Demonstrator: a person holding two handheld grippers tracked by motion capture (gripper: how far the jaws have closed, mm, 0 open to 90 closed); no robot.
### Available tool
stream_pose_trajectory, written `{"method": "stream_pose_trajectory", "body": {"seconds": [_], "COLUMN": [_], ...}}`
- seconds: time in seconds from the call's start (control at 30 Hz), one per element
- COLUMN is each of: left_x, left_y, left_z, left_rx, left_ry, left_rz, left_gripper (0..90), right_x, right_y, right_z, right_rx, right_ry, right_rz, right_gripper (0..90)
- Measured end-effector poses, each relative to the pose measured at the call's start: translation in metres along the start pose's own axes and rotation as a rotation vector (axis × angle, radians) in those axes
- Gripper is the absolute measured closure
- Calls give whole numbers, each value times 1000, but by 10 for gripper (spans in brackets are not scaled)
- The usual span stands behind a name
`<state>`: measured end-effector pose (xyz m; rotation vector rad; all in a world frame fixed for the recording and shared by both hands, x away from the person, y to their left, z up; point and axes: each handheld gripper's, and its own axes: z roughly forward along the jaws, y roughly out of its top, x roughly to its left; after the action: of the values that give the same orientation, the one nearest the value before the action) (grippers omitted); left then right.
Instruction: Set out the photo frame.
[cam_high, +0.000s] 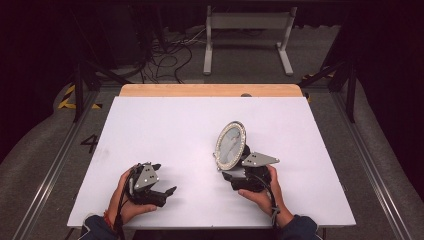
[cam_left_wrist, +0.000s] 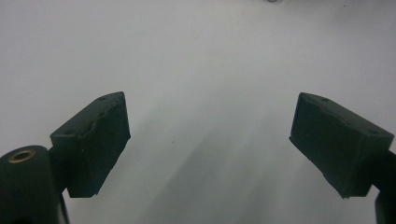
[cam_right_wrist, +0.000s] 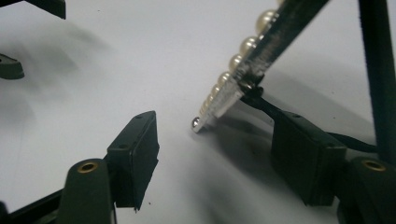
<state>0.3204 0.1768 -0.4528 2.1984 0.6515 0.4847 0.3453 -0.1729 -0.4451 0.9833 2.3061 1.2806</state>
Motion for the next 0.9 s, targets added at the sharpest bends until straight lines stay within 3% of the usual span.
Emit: {"method": "stream_pose_trajectory", "body": {"seconds": [0.33,0.53,0.9], "left_x": [0,0,-1], "left_y": [-11,-15,-14], "left_z": [-11,-13,-9], "left_rx": [14,31,35], "left_ry": [38,48,28], "left_rz": [-16,-21,-18], "left_gripper": [125,126,129], "right_x": [5,-3,-9], "right_y": [10,11,12], "right_z": [14,14,11], "right_rx": [-16,-35,-10], "right_ry": [2,-11,26], "right_rz": [18,76,94], "right_gripper": [453,622,652]}}
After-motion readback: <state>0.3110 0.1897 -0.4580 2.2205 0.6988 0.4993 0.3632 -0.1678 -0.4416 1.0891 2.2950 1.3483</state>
